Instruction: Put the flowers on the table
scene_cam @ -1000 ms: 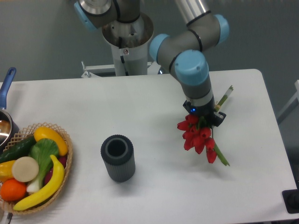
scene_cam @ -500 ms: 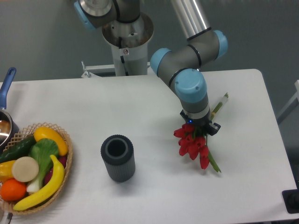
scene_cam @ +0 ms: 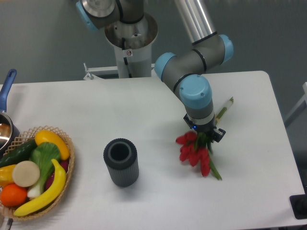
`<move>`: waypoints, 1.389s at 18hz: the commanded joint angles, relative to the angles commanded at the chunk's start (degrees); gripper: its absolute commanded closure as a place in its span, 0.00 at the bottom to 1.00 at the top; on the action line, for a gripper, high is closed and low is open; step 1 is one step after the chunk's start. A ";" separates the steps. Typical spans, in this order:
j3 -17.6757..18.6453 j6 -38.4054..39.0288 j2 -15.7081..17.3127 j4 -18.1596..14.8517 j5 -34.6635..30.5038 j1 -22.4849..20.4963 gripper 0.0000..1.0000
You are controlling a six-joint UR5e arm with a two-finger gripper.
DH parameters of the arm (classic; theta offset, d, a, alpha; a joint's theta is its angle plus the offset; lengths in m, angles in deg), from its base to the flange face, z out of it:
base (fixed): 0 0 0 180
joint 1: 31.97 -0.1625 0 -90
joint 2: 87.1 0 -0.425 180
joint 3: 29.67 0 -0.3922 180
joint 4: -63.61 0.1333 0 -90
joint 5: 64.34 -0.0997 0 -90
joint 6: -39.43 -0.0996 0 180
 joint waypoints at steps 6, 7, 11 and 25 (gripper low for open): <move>-0.35 -0.27 2.63 -0.09 0.00 -0.17 0.00; -0.52 -0.36 2.81 -0.17 0.17 -0.44 0.00; -0.35 -6.93 7.29 -1.05 3.32 -2.19 0.00; -3.87 -33.20 23.82 -24.77 25.04 -24.24 0.00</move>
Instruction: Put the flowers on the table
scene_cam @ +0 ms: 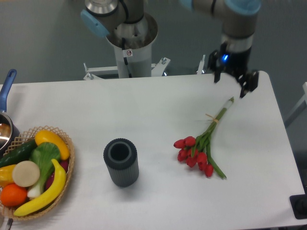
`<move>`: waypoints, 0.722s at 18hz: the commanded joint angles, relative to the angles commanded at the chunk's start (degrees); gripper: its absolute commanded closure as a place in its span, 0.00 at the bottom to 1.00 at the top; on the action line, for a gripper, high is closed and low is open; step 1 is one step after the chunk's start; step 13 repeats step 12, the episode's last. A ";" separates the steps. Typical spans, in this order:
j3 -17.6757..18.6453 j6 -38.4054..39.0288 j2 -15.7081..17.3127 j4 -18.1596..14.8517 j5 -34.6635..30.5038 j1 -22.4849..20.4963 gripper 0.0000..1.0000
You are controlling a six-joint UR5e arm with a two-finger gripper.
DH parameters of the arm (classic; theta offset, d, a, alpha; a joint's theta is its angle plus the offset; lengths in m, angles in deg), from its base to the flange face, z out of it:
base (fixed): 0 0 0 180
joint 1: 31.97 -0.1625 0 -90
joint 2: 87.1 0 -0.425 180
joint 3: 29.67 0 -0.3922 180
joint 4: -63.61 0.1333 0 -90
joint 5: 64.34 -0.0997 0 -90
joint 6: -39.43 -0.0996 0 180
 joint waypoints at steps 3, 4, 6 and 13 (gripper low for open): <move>0.44 -5.46 0.79 -1.33 0.27 -2.47 0.00; 0.70 -6.34 0.97 -1.42 0.36 -2.91 0.00; 0.70 -6.79 0.97 -1.51 0.44 -3.27 0.00; 0.79 -6.79 0.97 -1.42 1.59 -3.35 0.00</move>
